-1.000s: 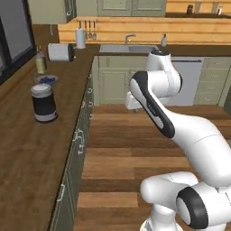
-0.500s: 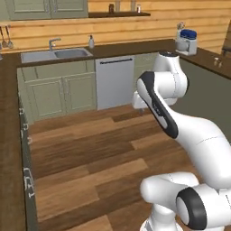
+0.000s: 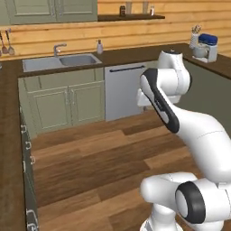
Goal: Navigate to the sink.
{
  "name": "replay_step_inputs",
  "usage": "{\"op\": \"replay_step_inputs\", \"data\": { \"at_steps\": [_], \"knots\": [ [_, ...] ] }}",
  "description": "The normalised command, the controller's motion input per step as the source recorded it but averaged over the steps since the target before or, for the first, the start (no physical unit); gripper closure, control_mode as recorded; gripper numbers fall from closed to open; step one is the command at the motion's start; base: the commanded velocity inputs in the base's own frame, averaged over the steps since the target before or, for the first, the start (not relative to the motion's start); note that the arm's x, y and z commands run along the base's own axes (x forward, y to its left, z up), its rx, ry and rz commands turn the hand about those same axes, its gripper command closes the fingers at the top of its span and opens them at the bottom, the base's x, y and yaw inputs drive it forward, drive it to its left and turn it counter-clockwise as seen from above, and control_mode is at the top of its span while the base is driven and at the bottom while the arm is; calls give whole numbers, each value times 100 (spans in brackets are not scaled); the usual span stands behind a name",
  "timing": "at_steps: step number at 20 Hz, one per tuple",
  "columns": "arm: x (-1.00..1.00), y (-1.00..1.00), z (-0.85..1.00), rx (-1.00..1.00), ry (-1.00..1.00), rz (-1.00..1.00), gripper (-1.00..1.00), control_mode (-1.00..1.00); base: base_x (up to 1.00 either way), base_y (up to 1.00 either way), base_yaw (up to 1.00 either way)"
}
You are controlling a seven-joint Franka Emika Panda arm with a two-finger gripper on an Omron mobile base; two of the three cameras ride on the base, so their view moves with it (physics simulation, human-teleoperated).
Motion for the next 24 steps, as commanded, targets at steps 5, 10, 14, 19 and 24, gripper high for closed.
{"op": "replay_step_inputs", "data": {
  "at_steps": [5,10,14,19,24],
  "knots": [
    [0,0,0,0,0,0,-100,100,100,-13,25],
    [0,0,0,0,0,0,-100,100,100,-29,21],
    [0,0,0,0,0,0,-100,100,100,-29,18],
    [0,0,0,0,0,0,-100,100,100,-52,18],
    [0,0,0,0,0,0,-100,100,100,-33,14]
  ]
}}
